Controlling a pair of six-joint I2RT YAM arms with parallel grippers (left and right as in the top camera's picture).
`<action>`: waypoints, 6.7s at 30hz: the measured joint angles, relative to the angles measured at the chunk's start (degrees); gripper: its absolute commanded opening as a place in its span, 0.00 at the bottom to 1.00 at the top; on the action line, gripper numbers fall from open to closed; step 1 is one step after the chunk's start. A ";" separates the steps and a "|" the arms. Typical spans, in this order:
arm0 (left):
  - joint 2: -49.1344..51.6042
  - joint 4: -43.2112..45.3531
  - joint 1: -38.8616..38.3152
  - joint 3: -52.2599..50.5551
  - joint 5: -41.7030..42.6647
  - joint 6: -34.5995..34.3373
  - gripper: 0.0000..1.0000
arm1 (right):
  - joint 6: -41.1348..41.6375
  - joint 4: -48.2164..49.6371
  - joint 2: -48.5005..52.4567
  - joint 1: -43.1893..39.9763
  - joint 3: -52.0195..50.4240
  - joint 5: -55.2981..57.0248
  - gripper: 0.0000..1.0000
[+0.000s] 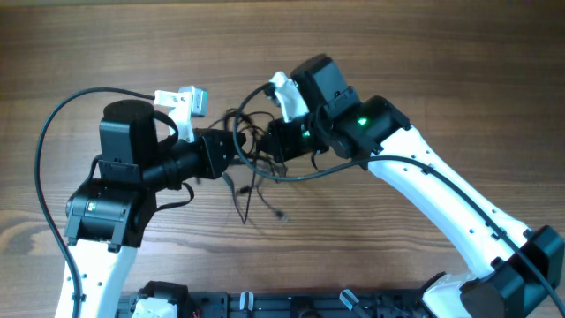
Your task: Untangle cables
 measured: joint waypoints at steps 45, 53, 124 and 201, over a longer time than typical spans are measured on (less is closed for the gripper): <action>25.57 9.62 -2.36 0.02 -6.32 -0.15 0.07 | -0.55 -3.15 -2.93 -1.75 0.00 1.95 0.04; 27.45 12.02 -3.08 0.07 -10.25 -0.24 0.04 | 0.85 -5.55 -6.88 -1.77 0.00 4.46 0.04; 0.61 -1.27 9.07 6.12 2.78 0.94 0.04 | 17.38 16.65 15.67 2.43 1.92 -4.00 0.16; 18.03 -5.62 -6.75 10.25 -3.91 14.82 0.04 | 0.79 3.91 -8.48 -6.27 -4.04 -1.09 0.41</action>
